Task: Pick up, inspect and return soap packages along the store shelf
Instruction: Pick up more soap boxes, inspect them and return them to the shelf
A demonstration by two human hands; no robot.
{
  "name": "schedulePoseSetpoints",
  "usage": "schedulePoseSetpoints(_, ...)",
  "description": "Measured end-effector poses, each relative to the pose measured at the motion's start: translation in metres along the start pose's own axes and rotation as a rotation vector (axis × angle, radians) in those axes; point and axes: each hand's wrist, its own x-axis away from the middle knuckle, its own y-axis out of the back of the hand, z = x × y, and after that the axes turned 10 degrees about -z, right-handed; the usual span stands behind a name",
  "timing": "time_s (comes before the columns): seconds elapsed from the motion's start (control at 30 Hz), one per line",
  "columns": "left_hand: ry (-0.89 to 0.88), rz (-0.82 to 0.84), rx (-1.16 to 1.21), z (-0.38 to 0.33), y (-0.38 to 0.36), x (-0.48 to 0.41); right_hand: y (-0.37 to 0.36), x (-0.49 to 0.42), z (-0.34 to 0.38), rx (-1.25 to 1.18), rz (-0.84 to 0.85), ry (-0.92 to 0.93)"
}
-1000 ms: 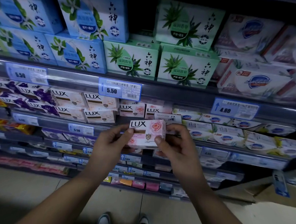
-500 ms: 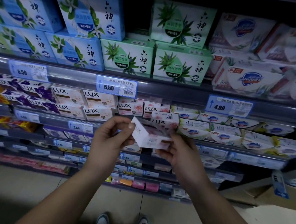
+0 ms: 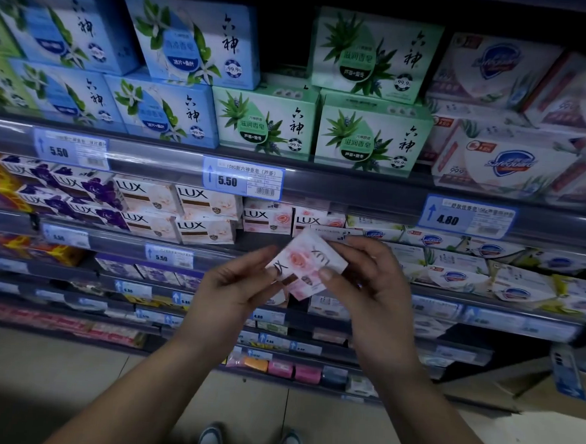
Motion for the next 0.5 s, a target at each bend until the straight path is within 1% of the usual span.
schedulePoseSetpoints(0.13,-0.044,-0.002,0.083,0.003,0.002,-0.006,-0.006,0.005,-0.003,0.093,0.104,0.11)
schedulePoseSetpoints(0.2,-0.083,-0.006,0.096,0.0,0.005,-0.01,-0.006,0.007,-0.005,0.111,0.108,0.128)
schedulePoseSetpoints(0.27,-0.129,-0.021,0.097,-0.004,0.008,-0.013,-0.006,0.008,-0.008,0.11,0.072,0.144)
schedulePoseSetpoints(0.4,-0.348,-0.043,-0.106,-0.013,0.004,-0.01,-0.004,0.007,-0.019,0.14,0.002,0.133)
schedulePoseSetpoints(0.5,-0.463,0.047,-0.195,-0.015,-0.002,-0.008,-0.009,0.006,-0.03,0.129,0.015,0.06)
